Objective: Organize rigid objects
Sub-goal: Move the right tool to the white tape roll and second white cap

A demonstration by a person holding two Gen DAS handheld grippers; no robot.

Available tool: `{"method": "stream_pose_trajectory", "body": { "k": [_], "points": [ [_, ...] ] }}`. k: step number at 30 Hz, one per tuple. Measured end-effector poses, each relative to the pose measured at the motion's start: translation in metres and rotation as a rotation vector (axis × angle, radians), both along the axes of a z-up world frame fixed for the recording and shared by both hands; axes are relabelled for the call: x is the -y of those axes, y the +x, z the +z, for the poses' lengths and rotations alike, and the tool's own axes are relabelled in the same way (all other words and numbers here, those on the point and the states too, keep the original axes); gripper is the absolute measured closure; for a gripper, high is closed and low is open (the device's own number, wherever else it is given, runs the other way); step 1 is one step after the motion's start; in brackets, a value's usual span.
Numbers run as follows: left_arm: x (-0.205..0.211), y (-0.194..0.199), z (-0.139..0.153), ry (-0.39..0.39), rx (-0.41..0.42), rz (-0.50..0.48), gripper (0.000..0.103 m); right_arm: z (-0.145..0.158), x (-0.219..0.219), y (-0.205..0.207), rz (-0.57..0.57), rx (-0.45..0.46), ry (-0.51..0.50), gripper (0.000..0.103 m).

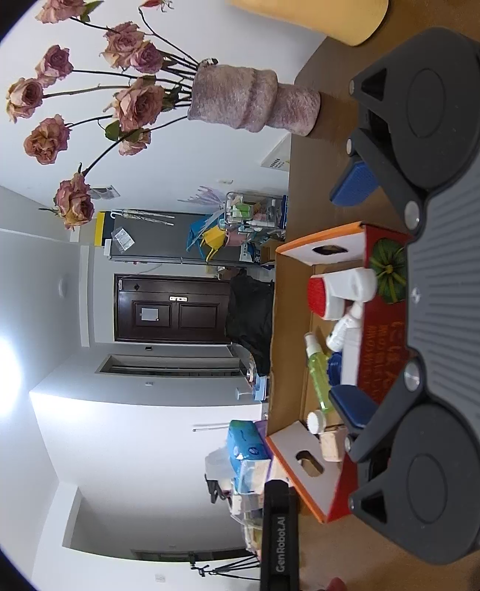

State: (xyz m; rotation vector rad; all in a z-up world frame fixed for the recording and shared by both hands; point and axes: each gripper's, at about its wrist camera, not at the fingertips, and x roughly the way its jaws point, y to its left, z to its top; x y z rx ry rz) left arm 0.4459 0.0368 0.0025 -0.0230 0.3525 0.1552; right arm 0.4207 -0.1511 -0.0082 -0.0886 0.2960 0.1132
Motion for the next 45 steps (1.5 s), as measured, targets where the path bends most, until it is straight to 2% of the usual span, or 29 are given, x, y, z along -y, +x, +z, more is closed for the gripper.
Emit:
{"method": "stream_pose_trajectory", "body": {
  "k": [8, 16, 21, 27, 36, 38, 40, 42, 44, 45],
  "points": [
    [0.0, -0.031, -0.007, -0.001, -0.011, -0.012, 0.0, -0.009, 0.012, -0.035, -0.033, -0.001, -0.014, 0.0],
    [-0.002, -0.057, -0.022, -0.002, -0.047, -0.026, 0.0, -0.028, 0.025, -0.057, -0.049, -0.07, -0.009, 0.0],
    [-0.002, -0.064, -0.033, 0.015, -0.083, -0.032, 0.0, -0.039, 0.03, -0.058, -0.072, -0.112, -0.031, 0.0],
    [-0.007, -0.061, -0.037, -0.008, -0.101, -0.034, 0.0, -0.048, 0.027, -0.047, -0.061, -0.141, -0.025, 0.0],
    [-0.017, -0.052, -0.041, -0.041, -0.133, -0.023, 0.0, -0.057, 0.013, -0.013, -0.062, -0.171, -0.031, 0.009],
    [-0.019, -0.049, -0.043, -0.053, -0.146, -0.027, 0.0, -0.058, 0.009, -0.005, -0.06, -0.171, -0.034, 0.015],
    [-0.02, -0.048, -0.045, -0.06, -0.15, -0.034, 0.0, -0.059, 0.006, 0.003, -0.058, -0.181, -0.037, 0.016],
    [-0.02, -0.047, -0.047, -0.058, -0.155, -0.042, 0.0, -0.061, 0.001, 0.012, -0.053, -0.193, -0.038, 0.021],
    [-0.019, -0.045, -0.049, -0.053, -0.169, -0.052, 0.0, -0.062, -0.003, 0.022, -0.049, -0.203, -0.035, 0.035],
    [-0.018, -0.044, -0.051, -0.05, -0.177, -0.056, 0.0, -0.063, -0.005, 0.027, -0.049, -0.209, -0.032, 0.038]
  ]
}}
